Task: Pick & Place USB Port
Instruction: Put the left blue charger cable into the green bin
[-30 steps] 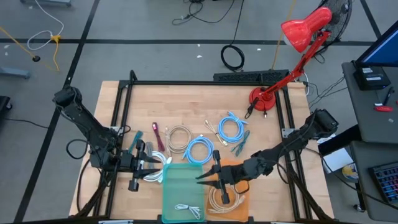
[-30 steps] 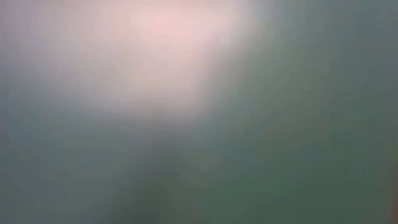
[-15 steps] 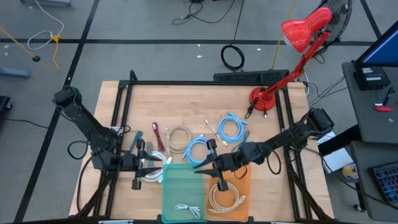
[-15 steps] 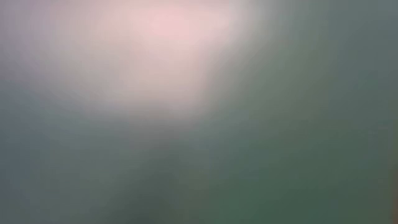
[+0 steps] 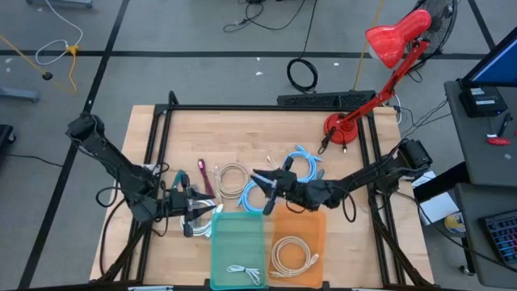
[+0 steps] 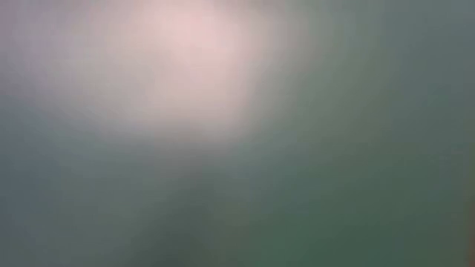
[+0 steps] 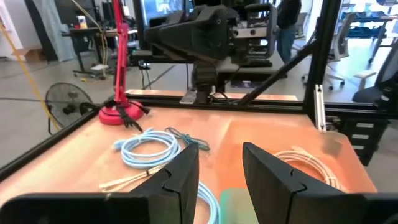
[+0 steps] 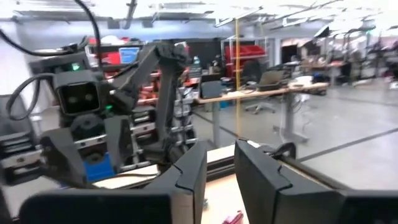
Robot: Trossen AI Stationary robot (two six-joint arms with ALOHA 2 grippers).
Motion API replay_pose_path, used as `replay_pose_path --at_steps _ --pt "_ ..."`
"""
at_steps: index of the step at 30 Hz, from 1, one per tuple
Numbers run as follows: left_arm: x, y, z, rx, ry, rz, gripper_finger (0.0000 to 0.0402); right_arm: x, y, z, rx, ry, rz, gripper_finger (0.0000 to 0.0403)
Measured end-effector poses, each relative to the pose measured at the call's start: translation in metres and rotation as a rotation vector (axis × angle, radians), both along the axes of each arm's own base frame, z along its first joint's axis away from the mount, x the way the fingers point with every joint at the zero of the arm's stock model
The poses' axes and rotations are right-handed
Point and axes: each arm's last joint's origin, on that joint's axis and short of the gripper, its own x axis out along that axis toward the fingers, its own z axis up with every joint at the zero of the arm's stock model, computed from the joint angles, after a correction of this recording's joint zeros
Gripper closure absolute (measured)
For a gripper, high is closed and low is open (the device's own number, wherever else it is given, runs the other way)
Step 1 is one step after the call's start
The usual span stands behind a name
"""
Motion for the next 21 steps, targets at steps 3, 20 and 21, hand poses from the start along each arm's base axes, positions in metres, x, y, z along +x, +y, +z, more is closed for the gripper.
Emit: replay_pose_path --at_steps 3,20,21 --pt "-0.0001 -0.0001 -0.0007 -0.005 0.005 -0.005 0.0275 0.0012 0.0012 -0.0021 0.025 0.005 0.064 0.0324" --pt "0.0000 -0.0007 -0.0009 -0.011 0.007 -0.024 0.0275 0.0033 -0.0032 -0.0046 0.016 0.029 0.078 0.0329" --pt "0.0000 -0.0007 -0.0009 -0.010 0.007 -0.025 0.0275 0.0036 -0.0037 -0.0050 0.015 0.034 0.077 0.0329"
